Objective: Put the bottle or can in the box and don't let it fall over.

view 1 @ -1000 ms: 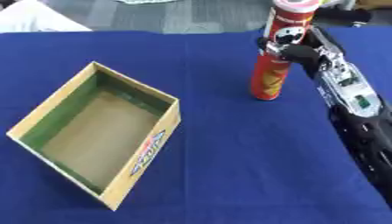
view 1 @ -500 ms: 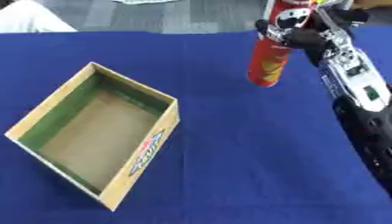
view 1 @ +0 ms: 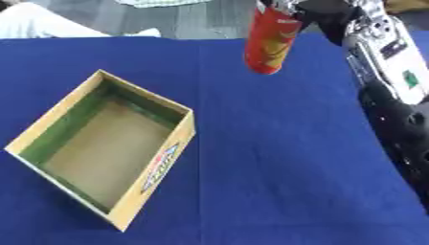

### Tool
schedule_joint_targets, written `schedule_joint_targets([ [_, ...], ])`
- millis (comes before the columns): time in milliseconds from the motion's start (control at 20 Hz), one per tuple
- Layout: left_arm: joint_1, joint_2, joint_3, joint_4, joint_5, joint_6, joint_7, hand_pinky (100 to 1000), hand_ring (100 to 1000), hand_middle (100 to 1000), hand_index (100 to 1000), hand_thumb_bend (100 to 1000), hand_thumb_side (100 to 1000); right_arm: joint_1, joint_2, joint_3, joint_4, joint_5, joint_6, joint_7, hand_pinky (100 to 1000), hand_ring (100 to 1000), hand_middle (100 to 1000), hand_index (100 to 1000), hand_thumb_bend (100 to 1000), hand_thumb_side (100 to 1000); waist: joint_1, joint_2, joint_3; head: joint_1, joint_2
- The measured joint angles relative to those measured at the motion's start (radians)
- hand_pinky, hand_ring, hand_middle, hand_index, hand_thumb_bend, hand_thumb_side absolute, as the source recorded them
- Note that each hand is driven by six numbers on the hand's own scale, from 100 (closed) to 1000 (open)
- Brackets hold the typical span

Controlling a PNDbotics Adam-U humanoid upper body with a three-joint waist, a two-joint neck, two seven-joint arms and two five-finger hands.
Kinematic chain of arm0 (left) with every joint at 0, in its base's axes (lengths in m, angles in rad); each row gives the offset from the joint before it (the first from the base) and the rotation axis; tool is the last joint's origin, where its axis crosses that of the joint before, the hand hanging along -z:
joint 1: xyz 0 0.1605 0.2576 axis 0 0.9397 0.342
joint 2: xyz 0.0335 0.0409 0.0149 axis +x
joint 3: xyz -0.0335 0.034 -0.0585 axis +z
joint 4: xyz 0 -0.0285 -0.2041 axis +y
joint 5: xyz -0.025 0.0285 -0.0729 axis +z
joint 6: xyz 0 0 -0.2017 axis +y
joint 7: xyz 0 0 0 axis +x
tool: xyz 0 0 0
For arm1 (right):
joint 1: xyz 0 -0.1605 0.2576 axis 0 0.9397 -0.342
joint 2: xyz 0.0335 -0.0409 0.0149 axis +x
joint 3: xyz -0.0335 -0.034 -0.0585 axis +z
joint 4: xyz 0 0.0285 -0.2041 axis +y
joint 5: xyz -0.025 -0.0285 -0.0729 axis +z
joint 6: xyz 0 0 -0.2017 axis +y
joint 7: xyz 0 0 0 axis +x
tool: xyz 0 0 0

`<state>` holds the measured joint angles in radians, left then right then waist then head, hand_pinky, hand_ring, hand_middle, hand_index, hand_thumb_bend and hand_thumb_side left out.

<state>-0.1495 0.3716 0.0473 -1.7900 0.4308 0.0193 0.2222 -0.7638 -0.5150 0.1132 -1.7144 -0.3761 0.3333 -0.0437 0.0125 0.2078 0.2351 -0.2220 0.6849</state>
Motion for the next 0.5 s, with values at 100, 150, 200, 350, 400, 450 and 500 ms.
schedule_joint_targets([
  [100, 0.0, 0.0, 0.0, 0.002, 0.0, 0.0, 0.0, 738, 941, 895, 854, 491, 914, -0.024, 0.019, 0.022, -0.012, 0.0, 0.019, 0.017, 916, 1000, 981, 374, 279, 100, -0.002, -0.005, 0.0, -0.001, 0.001],
  [150, 0.0, 0.0, 0.0, 0.002, 0.0, 0.0, 0.0, 737, 941, 895, 854, 491, 913, -0.037, 0.029, 0.033, -0.016, 0.0, 0.029, 0.026, 916, 1000, 982, 374, 280, 100, -0.002, -0.006, 0.0, -0.001, 0.001],
  [200, 0.001, 0.0, 0.0, 0.002, 0.0, 0.0, 0.0, 737, 941, 895, 854, 491, 913, -0.049, 0.04, 0.044, -0.017, 0.0, 0.037, 0.035, 916, 1000, 983, 375, 280, 100, -0.002, -0.007, 0.001, -0.002, 0.001],
  [350, 0.001, 0.0, 0.0, 0.002, 0.0, 0.0, 0.0, 737, 941, 895, 854, 492, 913, -0.082, 0.08, 0.076, -0.02, 0.0, 0.06, 0.061, 916, 1000, 985, 375, 279, 100, -0.002, -0.007, 0.005, -0.005, 0.004],
  [400, 0.001, 0.0, 0.0, 0.002, 0.0, 0.0, 0.0, 737, 941, 895, 854, 492, 913, -0.094, 0.097, 0.086, -0.02, -0.006, 0.065, 0.068, 916, 1000, 985, 376, 278, 100, -0.003, -0.007, 0.005, -0.006, 0.005],
  [450, 0.001, 0.0, 0.0, 0.002, 0.001, 0.0, 0.0, 737, 941, 895, 854, 492, 913, -0.105, 0.111, 0.097, -0.02, -0.009, 0.071, 0.075, 916, 1000, 986, 376, 278, 100, -0.003, -0.008, 0.005, -0.008, 0.008],
  [500, 0.001, 0.0, 0.0, 0.002, 0.001, 0.0, 0.0, 737, 941, 895, 854, 492, 913, -0.117, 0.125, 0.107, -0.02, -0.009, 0.076, 0.082, 916, 1000, 986, 376, 277, 100, -0.003, -0.008, 0.006, -0.009, 0.008],
])
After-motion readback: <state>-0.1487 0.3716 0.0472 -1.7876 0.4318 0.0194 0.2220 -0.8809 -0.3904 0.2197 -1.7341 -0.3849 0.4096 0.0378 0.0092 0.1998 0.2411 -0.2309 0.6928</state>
